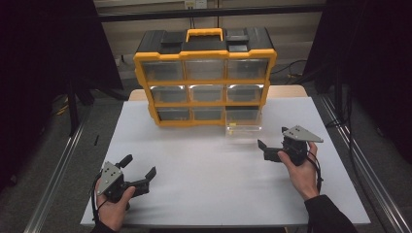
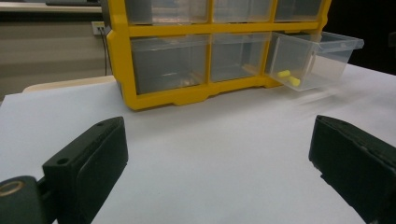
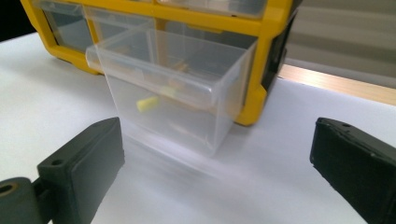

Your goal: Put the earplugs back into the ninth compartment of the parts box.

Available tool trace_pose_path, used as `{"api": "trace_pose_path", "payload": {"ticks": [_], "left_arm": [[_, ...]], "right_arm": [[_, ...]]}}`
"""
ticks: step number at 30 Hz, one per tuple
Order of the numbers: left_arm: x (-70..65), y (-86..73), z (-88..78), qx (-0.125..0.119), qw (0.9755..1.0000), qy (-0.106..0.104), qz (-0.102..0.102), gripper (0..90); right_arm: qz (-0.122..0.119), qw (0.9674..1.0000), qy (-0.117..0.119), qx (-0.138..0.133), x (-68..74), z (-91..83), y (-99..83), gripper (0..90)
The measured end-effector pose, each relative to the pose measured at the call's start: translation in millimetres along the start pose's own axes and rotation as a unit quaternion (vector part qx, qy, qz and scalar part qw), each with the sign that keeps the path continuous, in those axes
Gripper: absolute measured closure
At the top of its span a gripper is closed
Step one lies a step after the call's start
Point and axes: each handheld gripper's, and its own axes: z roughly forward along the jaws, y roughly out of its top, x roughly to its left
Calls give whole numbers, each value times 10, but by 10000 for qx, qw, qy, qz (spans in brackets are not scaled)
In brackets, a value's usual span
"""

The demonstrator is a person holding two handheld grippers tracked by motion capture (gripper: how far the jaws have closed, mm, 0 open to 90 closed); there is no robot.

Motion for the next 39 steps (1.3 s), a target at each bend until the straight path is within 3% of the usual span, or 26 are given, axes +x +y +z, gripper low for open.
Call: {"api": "trace_pose_path", "payload": {"ticks": [12,17,19,23,29,39], "left_arm": [[3,-14,-26,-30,10000,-82,9,39],[24,-21,-56,-37,10000,-19,-49,41],[20,-18,-60,-63,10000,3,-74,42],[9,-9,-62,-55,10000,-21,-9,41],[-1,-2,-73,-64,10000,28,-6,41],[-1,-6,-56,-56,10000,34,-32,42]], "right_arm": [[126,9997,-127,-163,-37,-260,-188,27],[214,9992,-191,-295,-22,-400,-196,24],[120,9993,-249,-260,-29,-449,-222,19],[224,9990,-278,-285,-53,-533,-299,19],[199,9985,-342,-372,-34,-655,-363,15],[145,9986,-372,-335,-22,-648,-376,15]]}}
